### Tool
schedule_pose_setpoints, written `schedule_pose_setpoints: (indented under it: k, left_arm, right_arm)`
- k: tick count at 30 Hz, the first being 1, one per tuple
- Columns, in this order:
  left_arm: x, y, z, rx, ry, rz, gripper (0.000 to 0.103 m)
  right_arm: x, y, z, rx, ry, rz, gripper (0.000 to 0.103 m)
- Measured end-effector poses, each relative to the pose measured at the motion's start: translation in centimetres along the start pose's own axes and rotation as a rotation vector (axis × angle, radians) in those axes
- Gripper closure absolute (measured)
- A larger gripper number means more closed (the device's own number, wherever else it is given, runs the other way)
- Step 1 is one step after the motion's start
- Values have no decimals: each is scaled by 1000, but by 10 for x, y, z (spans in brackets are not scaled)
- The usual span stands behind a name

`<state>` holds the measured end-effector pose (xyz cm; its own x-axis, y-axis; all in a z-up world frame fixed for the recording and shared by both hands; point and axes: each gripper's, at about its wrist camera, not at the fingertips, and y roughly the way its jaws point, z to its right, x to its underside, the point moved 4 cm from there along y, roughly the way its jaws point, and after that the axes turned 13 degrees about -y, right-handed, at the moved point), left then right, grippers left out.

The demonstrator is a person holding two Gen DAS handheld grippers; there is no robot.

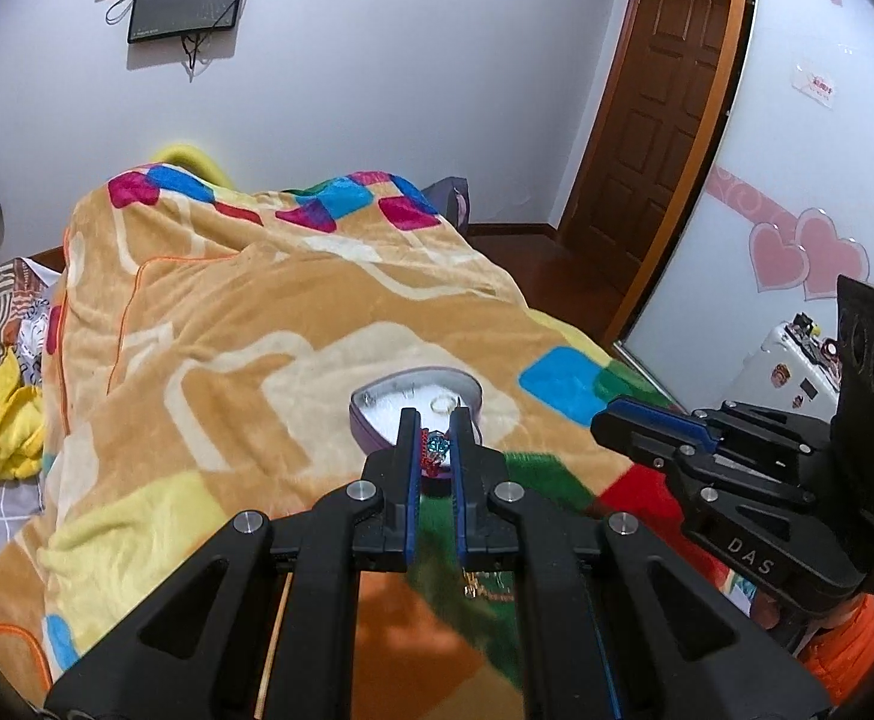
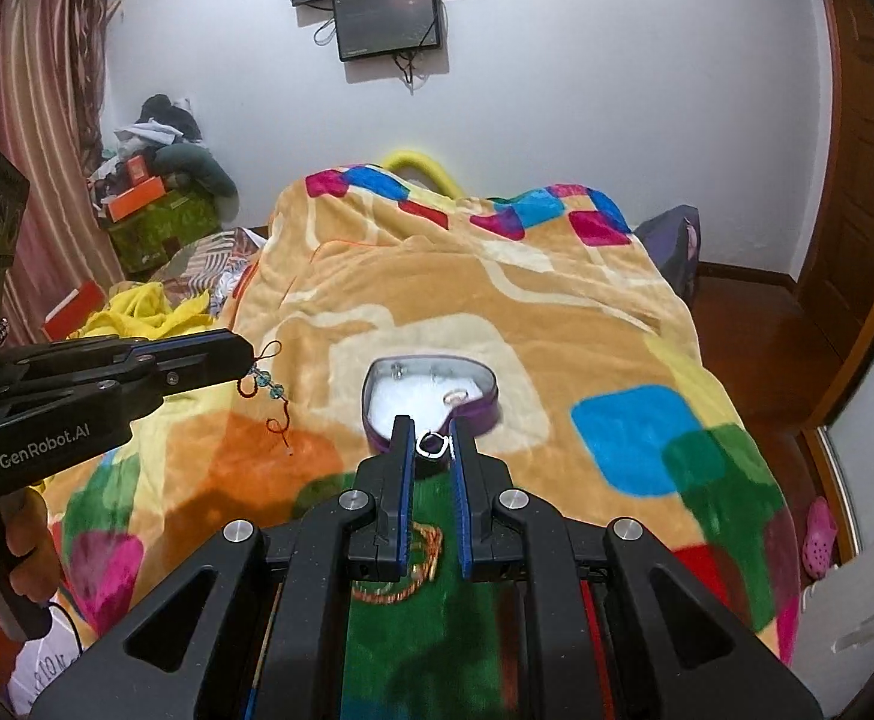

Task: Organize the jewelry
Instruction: 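Lower silver ring into the tin with right tool while left drops red bracelet in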

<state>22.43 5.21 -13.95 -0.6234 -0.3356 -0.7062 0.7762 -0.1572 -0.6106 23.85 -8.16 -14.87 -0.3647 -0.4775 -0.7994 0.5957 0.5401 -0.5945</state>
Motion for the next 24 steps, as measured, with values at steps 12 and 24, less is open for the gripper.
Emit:
schedule_pose_setpoints:
  k: [12, 24]
  left_arm:
    - [-28, 33, -6, 7, 0, 9, 96]
    - [-33, 80, -13, 48, -5, -89, 96]
  right_arm:
    - [-17, 30, 8, -18, -2, 7, 93]
    - [-15, 69, 9, -117, -21, -67, 93]
